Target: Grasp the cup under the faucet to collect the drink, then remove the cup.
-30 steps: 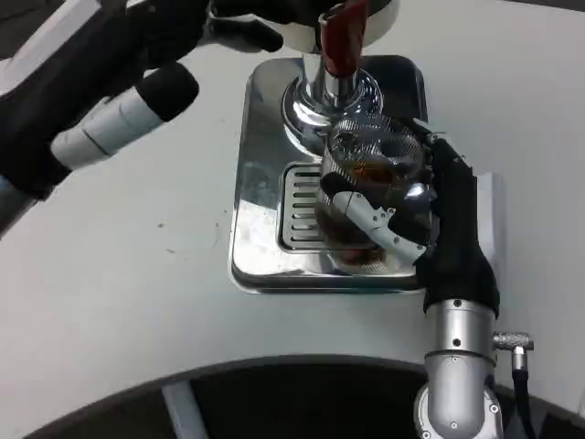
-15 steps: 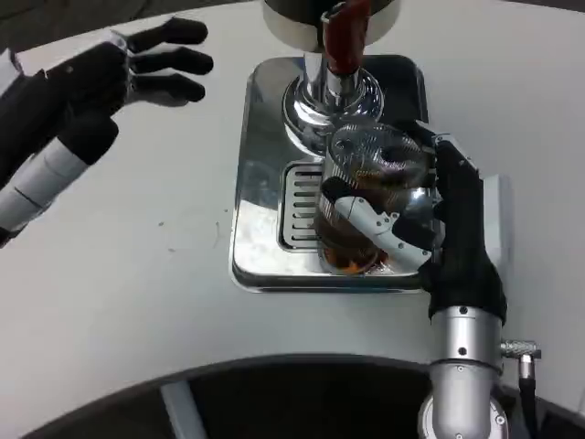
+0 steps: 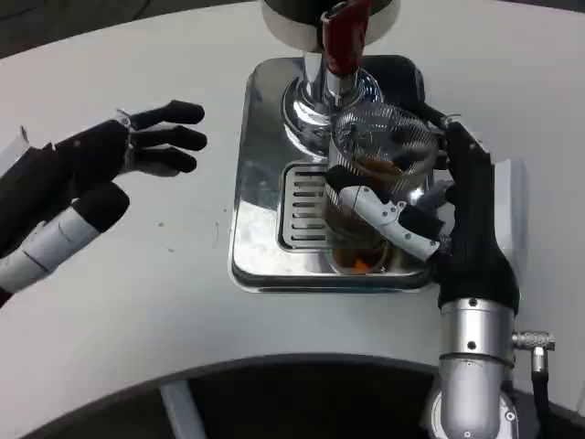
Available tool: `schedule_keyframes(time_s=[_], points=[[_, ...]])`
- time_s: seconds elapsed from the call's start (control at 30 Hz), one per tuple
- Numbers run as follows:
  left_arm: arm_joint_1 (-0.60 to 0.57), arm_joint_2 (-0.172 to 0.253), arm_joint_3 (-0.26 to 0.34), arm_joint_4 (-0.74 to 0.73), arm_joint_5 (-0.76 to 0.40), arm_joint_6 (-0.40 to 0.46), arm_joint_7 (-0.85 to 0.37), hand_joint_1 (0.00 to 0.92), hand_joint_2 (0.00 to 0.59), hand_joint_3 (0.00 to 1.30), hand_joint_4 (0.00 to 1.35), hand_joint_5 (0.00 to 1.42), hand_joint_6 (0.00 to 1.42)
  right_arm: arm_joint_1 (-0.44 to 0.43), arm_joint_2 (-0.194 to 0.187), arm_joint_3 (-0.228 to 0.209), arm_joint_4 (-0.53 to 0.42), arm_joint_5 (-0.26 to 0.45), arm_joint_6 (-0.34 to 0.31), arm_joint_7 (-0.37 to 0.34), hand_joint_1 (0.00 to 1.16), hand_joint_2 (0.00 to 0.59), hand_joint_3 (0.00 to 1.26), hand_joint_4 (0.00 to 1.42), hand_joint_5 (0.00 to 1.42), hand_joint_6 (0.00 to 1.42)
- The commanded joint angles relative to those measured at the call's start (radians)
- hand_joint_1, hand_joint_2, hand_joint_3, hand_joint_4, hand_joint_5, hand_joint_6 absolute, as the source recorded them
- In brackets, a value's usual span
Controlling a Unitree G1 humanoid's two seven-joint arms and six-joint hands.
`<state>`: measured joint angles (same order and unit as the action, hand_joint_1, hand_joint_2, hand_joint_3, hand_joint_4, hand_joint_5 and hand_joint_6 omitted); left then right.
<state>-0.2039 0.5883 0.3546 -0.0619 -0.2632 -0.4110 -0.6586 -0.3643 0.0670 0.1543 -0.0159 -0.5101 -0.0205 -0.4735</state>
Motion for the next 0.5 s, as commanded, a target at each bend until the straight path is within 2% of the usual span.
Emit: schedule_keyframes(time_s=[0.03, 0.5], points=[[0.028, 0.022, 0.022, 0.014, 0.013, -0.018, 0.015, 0.0, 0.116, 0.25, 0.27, 0.33, 0.32, 0.025, -0.005, 0.006, -0.069, -0.019, -0.016, 0.002, 0.87, 0.174, 0.75, 0.92, 1.14, 1.15], [0.037, 0.025, 0.035, 0.031, 0.029, -0.042, 0.021, 0.0, 0.116, 0.24, 0.27, 0.32, 0.31, 0.097, -0.049, 0.013, -0.167, -0.07, 0.009, 0.054, 0.87, 0.172, 0.78, 0.95, 1.16, 1.2]])
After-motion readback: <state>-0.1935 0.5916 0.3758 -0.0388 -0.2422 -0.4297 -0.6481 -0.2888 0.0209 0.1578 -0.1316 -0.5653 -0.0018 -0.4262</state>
